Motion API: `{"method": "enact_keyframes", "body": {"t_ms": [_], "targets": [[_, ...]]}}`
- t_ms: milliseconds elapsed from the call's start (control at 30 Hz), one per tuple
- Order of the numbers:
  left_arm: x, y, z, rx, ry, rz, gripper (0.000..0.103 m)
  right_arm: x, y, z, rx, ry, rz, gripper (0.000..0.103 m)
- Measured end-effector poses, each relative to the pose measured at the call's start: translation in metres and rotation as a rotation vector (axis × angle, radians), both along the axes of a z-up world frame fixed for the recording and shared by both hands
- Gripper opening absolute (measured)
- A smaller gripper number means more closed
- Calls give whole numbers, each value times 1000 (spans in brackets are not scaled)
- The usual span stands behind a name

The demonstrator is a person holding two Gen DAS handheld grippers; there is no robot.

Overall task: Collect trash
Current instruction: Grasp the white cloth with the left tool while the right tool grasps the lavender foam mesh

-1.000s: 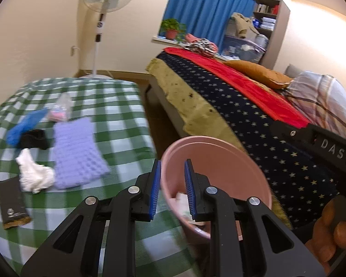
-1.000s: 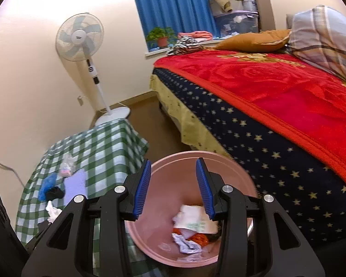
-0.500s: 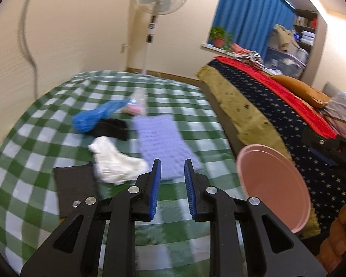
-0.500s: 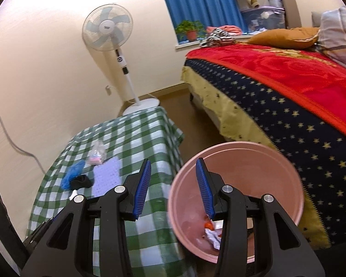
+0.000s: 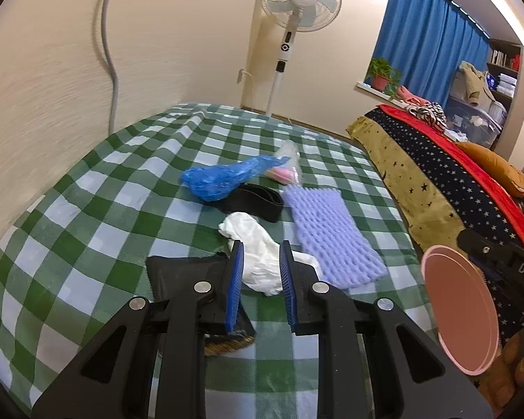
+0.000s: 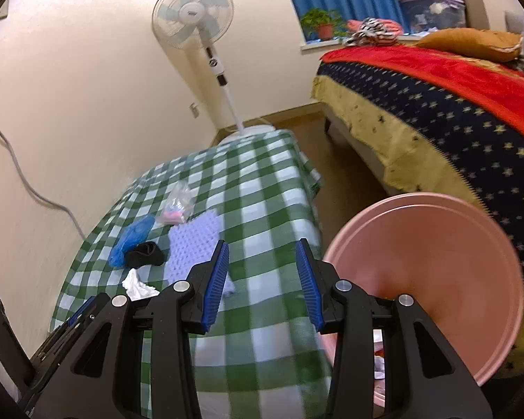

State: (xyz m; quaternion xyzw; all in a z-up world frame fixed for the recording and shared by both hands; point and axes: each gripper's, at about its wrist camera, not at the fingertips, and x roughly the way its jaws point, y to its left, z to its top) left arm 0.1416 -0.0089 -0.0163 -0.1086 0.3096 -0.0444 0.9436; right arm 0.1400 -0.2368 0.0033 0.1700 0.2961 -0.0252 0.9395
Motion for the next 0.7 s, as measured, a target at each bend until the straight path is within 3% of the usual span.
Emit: {"method": "enact_keyframes", "body": {"t_ms": [300, 500, 600, 633, 700], "targets": [[11, 12, -6, -13, 1, 27, 21, 35, 24, -26, -1, 51, 78, 41], [23, 10, -10, -45, 27, -11, 21, 56, 34, -45, -5, 124, 116, 41], [31, 3, -14, -48, 66, -36, 28, 63, 43, -51, -27, 171, 151, 41], [33, 1, -16, -43, 81, -41, 31, 64, 45, -52, -32, 177, 165, 37], [38, -2, -20, -44, 112, -54, 31, 66, 48, -53, -37, 183, 187, 22]]}}
